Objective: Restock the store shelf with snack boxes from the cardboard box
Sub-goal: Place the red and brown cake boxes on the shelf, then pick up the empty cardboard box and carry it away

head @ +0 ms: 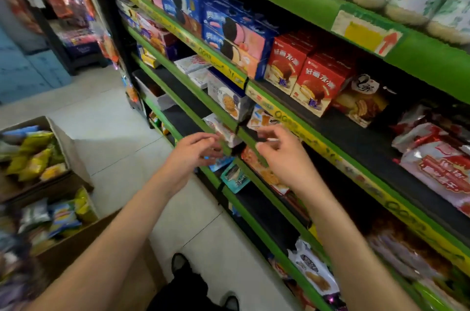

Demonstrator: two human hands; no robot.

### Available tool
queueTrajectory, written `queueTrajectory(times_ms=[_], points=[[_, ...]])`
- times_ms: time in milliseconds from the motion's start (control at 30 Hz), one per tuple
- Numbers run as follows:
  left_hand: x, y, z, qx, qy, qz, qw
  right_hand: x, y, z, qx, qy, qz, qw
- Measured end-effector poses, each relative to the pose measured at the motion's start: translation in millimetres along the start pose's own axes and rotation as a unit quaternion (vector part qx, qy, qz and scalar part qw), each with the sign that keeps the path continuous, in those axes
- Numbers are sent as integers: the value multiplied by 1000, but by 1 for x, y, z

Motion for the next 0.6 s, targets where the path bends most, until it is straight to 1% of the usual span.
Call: queueTrajectory(times_ms=[100, 167, 333, 467, 600], points=[[30, 84, 7, -84, 36, -41, 995, 21, -91, 7, 90, 20, -19, 996], [48, 141, 7, -142, 53, -72, 986, 38, -158, 5, 158, 43, -42, 986], [106, 272, -18, -284, 93, -138, 944, 69, -319, -16, 319, 85, -86, 940], [166, 360, -62, -393, 141, -186, 889, 77, -429, -56, 435, 91, -121, 888], [244, 416, -132, -496, 198, -250, 807, 71, -522, -109, 522, 148, -193, 817]])
Point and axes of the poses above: each hand's wrist, its own z-axis towards the middle knuckle, its own y-axis out of the back of the hand, x = y × z, the point moved 10 cm from there along z, towards the middle knuckle, and after that the axes turned 12 degrees about -x, right-handed, at the moved point
